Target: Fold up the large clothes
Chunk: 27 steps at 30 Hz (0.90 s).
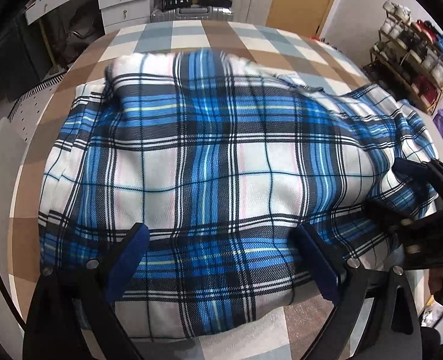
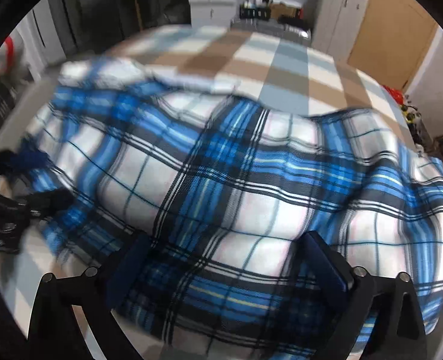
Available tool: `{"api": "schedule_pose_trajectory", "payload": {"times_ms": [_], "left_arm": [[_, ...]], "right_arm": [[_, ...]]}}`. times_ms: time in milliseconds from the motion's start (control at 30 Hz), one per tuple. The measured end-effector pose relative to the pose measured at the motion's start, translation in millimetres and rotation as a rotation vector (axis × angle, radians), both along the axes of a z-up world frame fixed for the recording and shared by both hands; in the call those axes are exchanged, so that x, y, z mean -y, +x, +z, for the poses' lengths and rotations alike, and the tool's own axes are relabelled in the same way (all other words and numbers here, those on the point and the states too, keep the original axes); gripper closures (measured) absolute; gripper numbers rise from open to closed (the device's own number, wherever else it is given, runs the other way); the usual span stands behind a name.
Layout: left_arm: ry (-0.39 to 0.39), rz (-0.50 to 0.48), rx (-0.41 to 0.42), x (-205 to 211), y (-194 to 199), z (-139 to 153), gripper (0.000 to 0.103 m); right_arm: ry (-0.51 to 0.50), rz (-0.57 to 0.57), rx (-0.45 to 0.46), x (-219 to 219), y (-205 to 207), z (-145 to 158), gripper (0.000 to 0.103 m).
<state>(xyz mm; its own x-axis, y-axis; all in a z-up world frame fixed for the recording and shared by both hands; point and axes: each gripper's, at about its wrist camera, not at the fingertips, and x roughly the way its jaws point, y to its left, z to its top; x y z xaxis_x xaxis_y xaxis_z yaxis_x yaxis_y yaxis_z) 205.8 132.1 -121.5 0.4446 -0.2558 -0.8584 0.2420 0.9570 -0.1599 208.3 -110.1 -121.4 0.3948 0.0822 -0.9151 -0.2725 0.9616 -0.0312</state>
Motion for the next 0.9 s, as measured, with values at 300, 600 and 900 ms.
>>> {"api": "schedule_pose_trajectory", "payload": {"times_ms": [300,600,900], "left_arm": [[-0.027,0.067,-0.002,-22,-1,-3,0.007],[-0.002,0.072,0.023,-17,-9,-2,0.007],[0.0,0.072,0.023,-17,-6,-3,0.007]], "right_arm": [[0.039,-0.146,0.015,89,-12,20,0.0],[0.018,-0.164,-0.035,83,1,0,0.0],[-0.072,-0.215,0.031,88,33,40,0.0]]}}
